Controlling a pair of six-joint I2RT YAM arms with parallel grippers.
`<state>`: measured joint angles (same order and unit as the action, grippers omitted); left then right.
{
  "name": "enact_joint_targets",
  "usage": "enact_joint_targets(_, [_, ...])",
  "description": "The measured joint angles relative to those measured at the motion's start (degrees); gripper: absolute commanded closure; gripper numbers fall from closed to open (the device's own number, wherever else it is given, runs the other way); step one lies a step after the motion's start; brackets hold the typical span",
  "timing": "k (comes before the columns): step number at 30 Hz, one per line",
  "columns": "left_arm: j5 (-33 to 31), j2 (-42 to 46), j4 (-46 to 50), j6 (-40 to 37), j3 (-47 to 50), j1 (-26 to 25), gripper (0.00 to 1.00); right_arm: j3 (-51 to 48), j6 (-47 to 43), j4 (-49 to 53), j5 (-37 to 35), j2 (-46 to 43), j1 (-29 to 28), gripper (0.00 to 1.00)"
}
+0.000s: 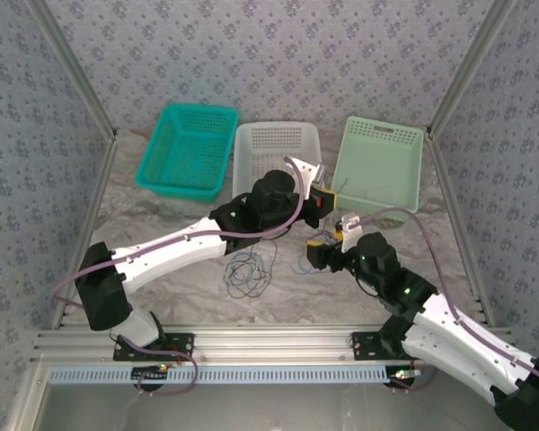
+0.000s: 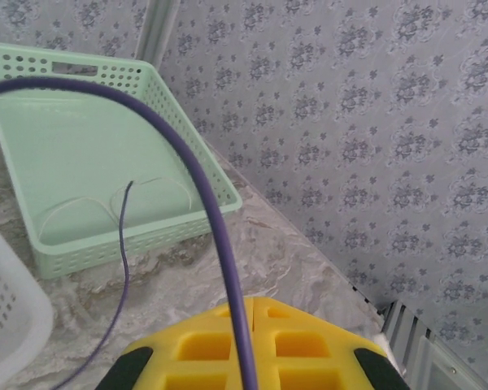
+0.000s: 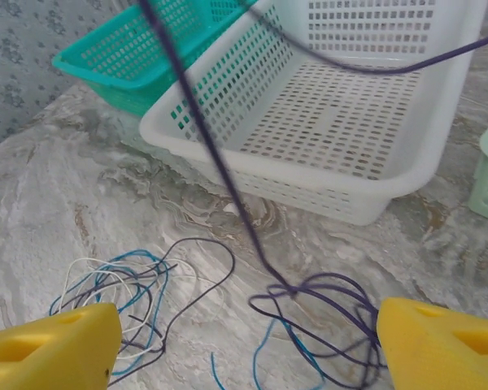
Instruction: Untangle the cables
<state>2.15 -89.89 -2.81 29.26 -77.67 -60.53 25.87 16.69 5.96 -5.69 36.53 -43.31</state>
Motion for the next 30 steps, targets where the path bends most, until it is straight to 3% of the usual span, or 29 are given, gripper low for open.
enact_joint_targets(11, [0.24, -2.27, 0.04, 1.31, -3.19, -2.19, 1.0, -3.58, -4.35, -12.31, -8.46, 4.83, -0.7, 0.18])
enact_joint_targets(23, [1.29, -2.51, 1.29, 1.73, -7.15, -2.27, 1.0, -1.7, -3.56, -16.0, -9.6, 18.6, 1.84, 0.41])
enact_joint_targets(30, [1.31, -2.49, 1.64, 0.52, -10.34, -2.05, 1.0, -1.73, -0.17, -12.52, -10.05, 18.1, 2.97, 0.42])
